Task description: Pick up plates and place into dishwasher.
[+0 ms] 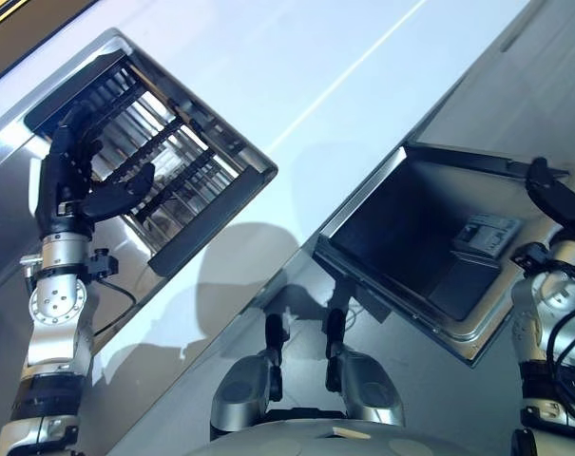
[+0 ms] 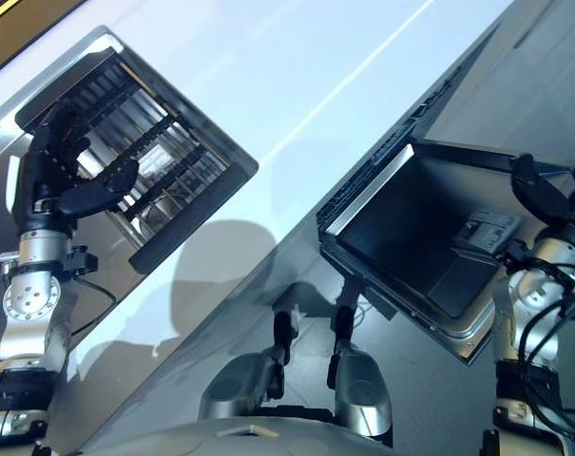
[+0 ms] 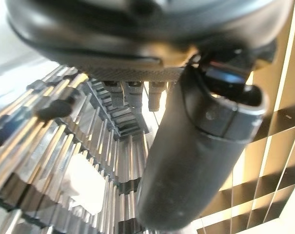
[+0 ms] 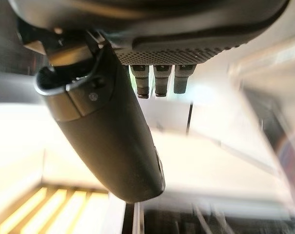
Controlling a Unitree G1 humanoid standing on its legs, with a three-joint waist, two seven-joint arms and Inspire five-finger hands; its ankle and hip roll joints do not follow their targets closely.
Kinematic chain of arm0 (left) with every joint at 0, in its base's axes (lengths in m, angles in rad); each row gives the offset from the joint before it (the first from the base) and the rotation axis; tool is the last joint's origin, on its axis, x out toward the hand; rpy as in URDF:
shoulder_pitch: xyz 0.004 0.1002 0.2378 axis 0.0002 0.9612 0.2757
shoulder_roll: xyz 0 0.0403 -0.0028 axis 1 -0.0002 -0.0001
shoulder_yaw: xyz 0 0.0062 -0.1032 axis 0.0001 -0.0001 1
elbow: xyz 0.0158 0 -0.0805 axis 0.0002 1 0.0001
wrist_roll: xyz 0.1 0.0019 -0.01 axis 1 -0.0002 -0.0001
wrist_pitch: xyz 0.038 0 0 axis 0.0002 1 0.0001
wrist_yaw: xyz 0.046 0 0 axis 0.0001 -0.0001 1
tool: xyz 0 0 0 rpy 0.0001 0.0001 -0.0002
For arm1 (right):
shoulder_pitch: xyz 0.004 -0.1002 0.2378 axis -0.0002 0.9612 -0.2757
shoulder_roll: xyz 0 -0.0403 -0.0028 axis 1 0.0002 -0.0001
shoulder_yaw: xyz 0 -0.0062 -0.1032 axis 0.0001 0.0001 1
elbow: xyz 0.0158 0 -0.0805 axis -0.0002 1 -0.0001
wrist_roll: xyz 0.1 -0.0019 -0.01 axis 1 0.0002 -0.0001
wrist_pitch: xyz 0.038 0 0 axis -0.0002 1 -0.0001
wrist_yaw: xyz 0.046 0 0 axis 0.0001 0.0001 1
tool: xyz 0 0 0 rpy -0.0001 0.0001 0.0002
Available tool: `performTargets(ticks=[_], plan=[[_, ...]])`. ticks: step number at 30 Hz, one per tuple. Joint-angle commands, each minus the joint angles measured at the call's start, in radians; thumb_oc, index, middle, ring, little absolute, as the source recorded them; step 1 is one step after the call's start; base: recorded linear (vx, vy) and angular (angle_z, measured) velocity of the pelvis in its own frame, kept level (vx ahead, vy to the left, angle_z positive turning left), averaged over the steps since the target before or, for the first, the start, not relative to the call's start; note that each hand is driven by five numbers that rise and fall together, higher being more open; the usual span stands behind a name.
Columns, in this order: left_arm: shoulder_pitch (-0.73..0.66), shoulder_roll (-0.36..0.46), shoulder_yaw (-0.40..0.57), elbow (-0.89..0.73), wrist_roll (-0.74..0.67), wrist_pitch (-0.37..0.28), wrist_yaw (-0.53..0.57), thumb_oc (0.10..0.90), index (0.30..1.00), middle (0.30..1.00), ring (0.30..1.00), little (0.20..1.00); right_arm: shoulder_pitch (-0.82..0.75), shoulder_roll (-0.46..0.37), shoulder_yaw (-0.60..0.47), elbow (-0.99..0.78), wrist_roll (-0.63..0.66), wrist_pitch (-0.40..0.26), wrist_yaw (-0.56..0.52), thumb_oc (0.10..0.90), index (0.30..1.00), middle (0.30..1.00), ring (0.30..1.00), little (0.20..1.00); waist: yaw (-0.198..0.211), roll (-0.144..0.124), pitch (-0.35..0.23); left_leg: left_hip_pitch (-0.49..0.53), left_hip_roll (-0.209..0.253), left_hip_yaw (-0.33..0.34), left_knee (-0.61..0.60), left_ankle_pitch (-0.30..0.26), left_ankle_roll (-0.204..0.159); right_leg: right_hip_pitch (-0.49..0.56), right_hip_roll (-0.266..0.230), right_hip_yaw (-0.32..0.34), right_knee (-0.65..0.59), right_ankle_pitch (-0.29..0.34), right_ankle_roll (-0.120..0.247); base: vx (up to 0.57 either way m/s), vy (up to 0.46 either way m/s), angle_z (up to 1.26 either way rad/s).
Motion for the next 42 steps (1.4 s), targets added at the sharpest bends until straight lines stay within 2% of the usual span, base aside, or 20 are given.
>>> performTargets(ticks=[1,6,9,11,13,15,19,22,26,27,32,38,42], plan=[[-0.022,-0.023,-0.001,-0.013,-0.002,-0.113,0.007,0.8,0.9,0.9,0.9,0.9,0.0,-0.042,-0.021,0.019,0.054,-0.091,-0.004,0.8,0.9,0.9,0.9,0.9,-0.03,-0.009,-0.13,-0.052,-0.056,0.031,0.081,-0.128,0.046,-0.046,0.024,0.015,0.13,-0.127,0.068,-0.04,-0.008,-0.17],[-0.07,0.006,-0.025,0.011,-0.007,-0.097,0.011,0.8,0.9,0.9,0.9,0.9,-0.017,-0.063,-0.016,0.144,0.1,-0.034,-0.011,0.8,0.9,0.9,0.9,0.9,-0.036,-0.004,-0.129,-0.053,-0.055,0.056,0.092,-0.138,0.05,-0.052,0.019,0.022,0.142,-0.129,0.076,-0.05,-0.029,-0.18],[-0.101,0.02,-0.044,0.029,-0.019,-0.091,0.015,0.8,0.9,0.9,0.9,0.9,-0.036,-0.079,-0.004,0.224,0.166,-0.033,0.007,0.8,0.9,0.9,0.9,0.9,-0.038,0.002,-0.116,-0.062,-0.054,0.059,0.107,-0.142,0.053,-0.062,0.016,0.029,0.158,-0.131,0.077,-0.04,-0.069,-0.12],[-0.128,0.037,-0.058,0.041,-0.036,-0.089,0.021,0.8,0.9,0.9,0.9,0.9,-0.061,-0.089,0.007,0.268,0.243,-0.055,0.021,0.8,0.9,0.9,0.9,0.9,-0.04,0.011,-0.097,-0.079,-0.053,0.062,0.127,-0.147,0.055,-0.079,0.012,0.033,0.18,-0.139,0.073,-0.08,-0.101,-0.06],[-0.163,0.057,-0.067,0.057,-0.067,-0.092,0.028,0.8,0.9,0.9,0.9,0.9,-0.101,-0.106,0.014,0.311,0.371,-0.076,0.066,0.8,0.9,0.9,0.9,0.9,-0.04,0.025,-0.068,-0.117,-0.05,0.067,0.161,-0.155,0.054,-0.111,0.007,0.031,0.216,-0.155,0.065,-0.15,-0.111,-0.01],[-0.196,0.07,-0.074,0.065,-0.092,-0.097,0.039,0.8,0.9,0.9,0.9,0.9,-0.136,-0.113,0.023,0.351,0.426,-0.085,0.103,0.8,0.9,0.9,0.9,0.9,-0.038,0.036,-0.041,-0.162,-0.048,0.07,0.2,-0.161,0.053,-0.15,0.003,0.028,0.255,-0.168,0.055,-0.17,-0.109,-0.04],[-0.259,0.096,-0.088,0.085,-0.132,-0.111,0.059,0.8,0.9,0.9,0.9,0.9,-0.198,-0.126,0.055,0.414,0.533,-0.069,0.145,0.8,0.9,0.9,0.9,0.9,-0.031,0.051,0.005,-0.255,-0.045,0.074,0.3,-0.179,0.049,-0.226,-0.01,0.008,0.343,-0.197,0.03,-0.13,-0.103,0.0],[-0.305,0.111,-0.101,0.084,-0.13,-0.109,0.077,0.8,0.9,0.9,0.9,0.9,-0.235,-0.134,0.07,0.478,0.614,-0.05,0.185,0.8,0.9,0.9,0.9,0.9,-0.025,0.059,0.038,-0.329,-0.05,0.069,0.413,-0.217,0.046,-0.287,-0.023,-0.018,0.445,-0.241,0.003,-0.07,-0.117,-0.01],[-0.344,0.119,-0.108,0.085,-0.12,-0.104,0.087,0.8,0.9,0.9,0.9,0.9,-0.265,-0.152,0.082,0.553,0.643,-0.01,0.222,0.8,0.9,0.9,0.9,0.9,-0.023,0.076,0.062,-0.392,-0.064,0.062,0.515,-0.246,0.049,-0.355,-0.036,-0.033,0.57,-0.287,-0.028,0.0,-0.053,0.09],[-0.358,0.126,-0.111,0.079,-0.127,-0.097,0.089,0.8,0.9,0.9,0.9,0.9,-0.276,-0.168,0.083,0.584,0.659,0.021,0.269,0.8,0.9,0.9,0.9,0.9,-0.021,0.083,0.069,-0.415,-0.071,0.055,0.55,-0.256,0.052,-0.382,-0.044,-0.035,0.617,-0.304,-0.037,0.02,-0.019,0.09],[-0.368,0.134,-0.099,0.063,-0.122,-0.073,0.086,0.8,0.9,0.9,0.9,0.9,-0.279,-0.178,0.093,0.639,0.69,0.101,0.418,0.8,0.9,0.9,0.9,0.9,-0.015,0.092,0.077,-0.462,-0.086,0.044,0.602,-0.265,0.056,-0.439,-0.054,-0.036,0.704,-0.33,-0.051,0.04,-0.018,0.09],[-0.375,0.158,-0.09,0.052,-0.137,-0.055,0.065,0.8,0.9,0.9,0.9,0.9,-0.289,-0.189,0.125,0.694,0.667,0.179,0.566,0.8,0.9,0.9,0.9,0.9,0.001,0.085,0.083,-0.497,-0.093,0.03,0.628,-0.262,0.059,-0.471,-0.06,-0.038,0.743,-0.334,-0.055,0.03,-0.028,0.05],[-0.362,0.168,-0.082,0.049,-0.125,-0.063,0.049,0.8,0.9,0.9,0.9,0.9,-0.297,-0.18,0.171,0.619,0.681,0.21,0.687,0.8,0.9,0.9,0.9,0.9,0.012,0.071,0.083,-0.508,-0.091,0.021,0.631,-0.256,0.057,-0.478,-0.059,-0.039,0.745,-0.326,-0.053,0.0,-0.006,0.01]])
